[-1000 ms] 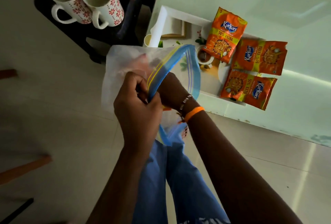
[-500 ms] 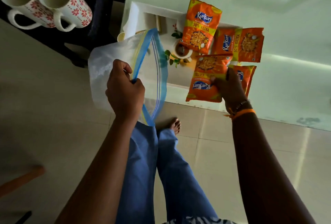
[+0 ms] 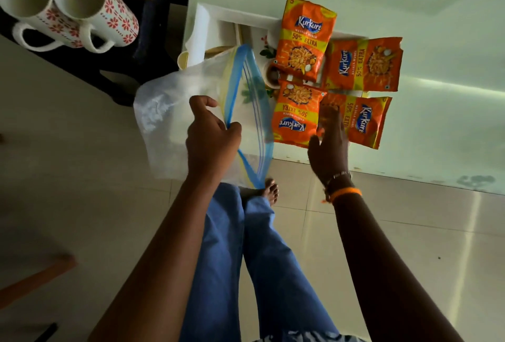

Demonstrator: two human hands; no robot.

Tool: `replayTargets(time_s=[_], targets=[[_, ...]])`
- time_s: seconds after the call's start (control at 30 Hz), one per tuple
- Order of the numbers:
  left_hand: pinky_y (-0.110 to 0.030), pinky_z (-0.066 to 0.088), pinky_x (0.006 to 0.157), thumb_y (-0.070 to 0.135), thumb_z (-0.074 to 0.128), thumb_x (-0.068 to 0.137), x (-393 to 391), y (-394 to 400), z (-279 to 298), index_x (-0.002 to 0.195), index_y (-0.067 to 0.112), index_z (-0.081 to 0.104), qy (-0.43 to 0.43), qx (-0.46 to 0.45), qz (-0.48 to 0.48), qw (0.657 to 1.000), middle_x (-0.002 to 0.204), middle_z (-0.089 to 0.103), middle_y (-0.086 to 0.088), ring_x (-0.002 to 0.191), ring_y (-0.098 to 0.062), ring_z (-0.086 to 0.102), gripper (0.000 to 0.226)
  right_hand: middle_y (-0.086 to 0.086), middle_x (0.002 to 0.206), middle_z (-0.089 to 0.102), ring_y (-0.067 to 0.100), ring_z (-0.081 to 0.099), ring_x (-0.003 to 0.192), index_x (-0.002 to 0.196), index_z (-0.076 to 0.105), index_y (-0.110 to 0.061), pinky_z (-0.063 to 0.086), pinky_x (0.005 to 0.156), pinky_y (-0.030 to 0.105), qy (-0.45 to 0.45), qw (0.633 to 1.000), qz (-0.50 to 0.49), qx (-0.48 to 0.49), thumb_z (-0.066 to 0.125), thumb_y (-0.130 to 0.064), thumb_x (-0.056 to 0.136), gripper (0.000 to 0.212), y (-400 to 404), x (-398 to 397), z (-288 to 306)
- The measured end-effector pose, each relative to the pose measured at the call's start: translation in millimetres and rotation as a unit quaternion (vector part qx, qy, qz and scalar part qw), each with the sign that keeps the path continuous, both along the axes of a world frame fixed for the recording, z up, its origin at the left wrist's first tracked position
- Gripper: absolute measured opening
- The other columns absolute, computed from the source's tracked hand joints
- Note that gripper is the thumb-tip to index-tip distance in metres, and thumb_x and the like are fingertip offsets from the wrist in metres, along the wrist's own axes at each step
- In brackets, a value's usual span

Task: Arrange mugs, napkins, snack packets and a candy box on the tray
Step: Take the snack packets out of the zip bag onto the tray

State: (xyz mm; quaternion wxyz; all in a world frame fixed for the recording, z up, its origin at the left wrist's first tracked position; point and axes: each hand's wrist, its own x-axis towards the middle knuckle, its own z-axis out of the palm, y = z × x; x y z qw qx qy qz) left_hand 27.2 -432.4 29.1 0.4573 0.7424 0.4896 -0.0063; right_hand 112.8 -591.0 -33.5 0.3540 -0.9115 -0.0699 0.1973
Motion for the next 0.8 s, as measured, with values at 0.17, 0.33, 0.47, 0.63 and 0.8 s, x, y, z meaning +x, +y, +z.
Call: replayTargets(time_s=[0.17, 0.33, 0.47, 0.63, 0.8], targets=[[-0.039, 0.058, 0.066, 0.000, 0.048, 0.079, 4, -7, 8, 0.112, 0.016, 0.025, -0.040, -0.075, 0.040, 0.996, 0.062, 0.054, -0.001, 0.052, -0.021, 0.063, 0.044, 0.023, 0.106, 0.062, 0.037, 0.062, 0.099, 0.117, 0.049, 0.003, 0.053, 0.084, 0.030, 0.282, 0.955, 0.082, 0.046, 0.060, 0.012, 0.076, 0.043, -12, -62, 7], [-0.017, 0.049, 0.046, -0.002, 0.050, 0.079, 10, -8, 12, 0.117, 0.024, 0.020, -0.100, -0.235, 0.162, 0.953, 0.085, 0.053, -0.011, 0.040, -0.008, 0.053, 0.055, 0.018, 0.117, 0.059, 0.023, 0.058, 0.107, 0.119, 0.043, -0.001, 0.050, 0.093, 0.030, 0.317, 0.930, -0.036, 0.182, 0.069, 0.005, 0.073, 0.053, 21, -94, 1], [-0.019, 0.050, 0.050, 0.022, 0.068, 0.078, 7, 10, 12, 0.127, 0.022, 0.030, -0.096, -0.313, 0.107, 0.939, 0.083, 0.055, -0.005, 0.047, -0.004, 0.059, 0.062, 0.017, 0.100, 0.066, 0.024, 0.060, 0.097, 0.104, 0.060, 0.008, 0.047, 0.092, 0.039, 0.274, 0.897, -0.181, 0.296, 0.052, 0.005, 0.087, 0.020, 39, -66, 2], [-0.030, 0.043, 0.094, 0.039, 0.071, 0.074, -10, 64, -11, 0.133, 0.015, 0.039, -0.019, -0.047, 0.031, 0.998, 0.133, 0.049, -0.009, 0.113, -0.018, 0.051, 0.072, 0.009, 0.078, 0.060, 0.013, 0.069, 0.073, 0.076, 0.053, -0.004, 0.059, 0.074, 0.026, 0.354, 0.817, -0.129, 0.436, 0.033, 0.010, 0.091, 0.028, 22, -17, 14], [-0.038, 0.031, 0.111, 0.053, 0.060, 0.073, -22, 75, -30, 0.140, 0.020, 0.033, 0.010, -0.330, -0.011, 0.944, 0.140, 0.049, -0.001, 0.126, -0.014, 0.047, 0.080, -0.007, 0.067, 0.067, 0.003, 0.065, 0.068, 0.073, 0.064, -0.017, 0.053, 0.074, 0.016, 0.468, 0.744, -0.076, 0.471, 0.029, -0.003, 0.095, 0.043, -2, 16, 30]])
